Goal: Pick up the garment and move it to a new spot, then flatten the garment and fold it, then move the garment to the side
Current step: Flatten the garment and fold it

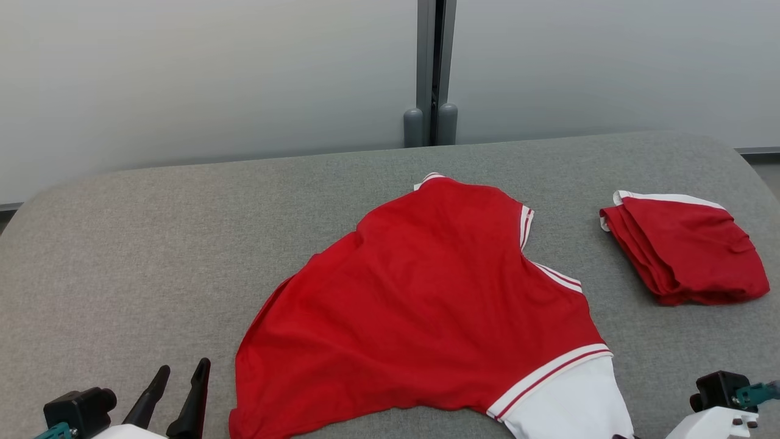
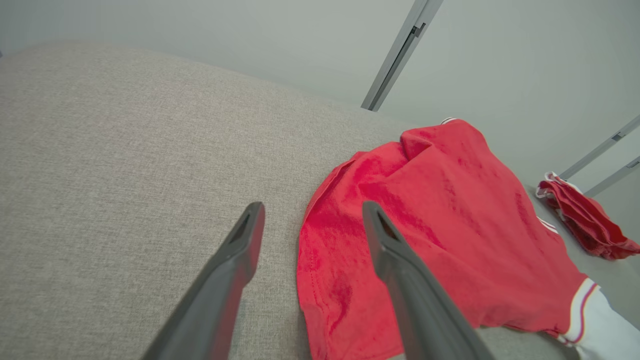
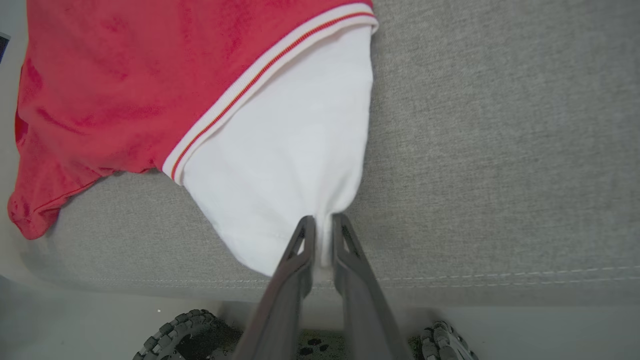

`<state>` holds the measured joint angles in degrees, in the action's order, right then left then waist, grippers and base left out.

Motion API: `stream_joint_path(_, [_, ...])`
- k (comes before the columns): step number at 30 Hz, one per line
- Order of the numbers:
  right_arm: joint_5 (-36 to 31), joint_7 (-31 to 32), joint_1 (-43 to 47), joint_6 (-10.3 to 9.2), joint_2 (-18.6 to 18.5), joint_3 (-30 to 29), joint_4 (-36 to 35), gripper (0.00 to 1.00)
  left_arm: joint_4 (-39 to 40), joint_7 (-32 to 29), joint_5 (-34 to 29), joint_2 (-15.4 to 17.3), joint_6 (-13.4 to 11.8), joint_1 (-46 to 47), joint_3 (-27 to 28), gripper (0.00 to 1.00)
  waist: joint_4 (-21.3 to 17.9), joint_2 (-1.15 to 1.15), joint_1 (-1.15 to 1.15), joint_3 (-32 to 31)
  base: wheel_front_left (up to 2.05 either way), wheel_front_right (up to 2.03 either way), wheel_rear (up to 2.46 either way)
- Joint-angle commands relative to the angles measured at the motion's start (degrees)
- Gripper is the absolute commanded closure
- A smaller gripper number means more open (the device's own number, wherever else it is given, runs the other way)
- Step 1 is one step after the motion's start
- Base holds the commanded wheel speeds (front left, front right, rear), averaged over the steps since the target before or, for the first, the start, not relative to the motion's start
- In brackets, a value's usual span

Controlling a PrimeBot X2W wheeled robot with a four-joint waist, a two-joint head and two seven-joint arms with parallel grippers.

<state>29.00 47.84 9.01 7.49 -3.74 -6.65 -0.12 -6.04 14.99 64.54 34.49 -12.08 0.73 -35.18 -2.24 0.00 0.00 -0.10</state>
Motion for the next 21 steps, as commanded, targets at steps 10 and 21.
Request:
stream_joint_path(10, [0.43, -6.85, -4.12, 0.01, 0.65, -3.15, -5.27, 0.00, 1.43, 0.23, -2.46, 1.89, -0.16, 1.12, 3.51, 0.00, 0.60, 0.00, 0.00, 0.96, 0.00, 0.00, 0.00])
stream_joint_path(21, [-3.58, -32.38, -12.94, 0.01, 0.71, 1.70, -8.90, 0.00, 8.38, 0.23, -11.52, -0.20, -1.59, 2.12, 15.74, 0.00, 1.10, 0.00, 0.00, 1.29, 0.00, 0.00, 0.00])
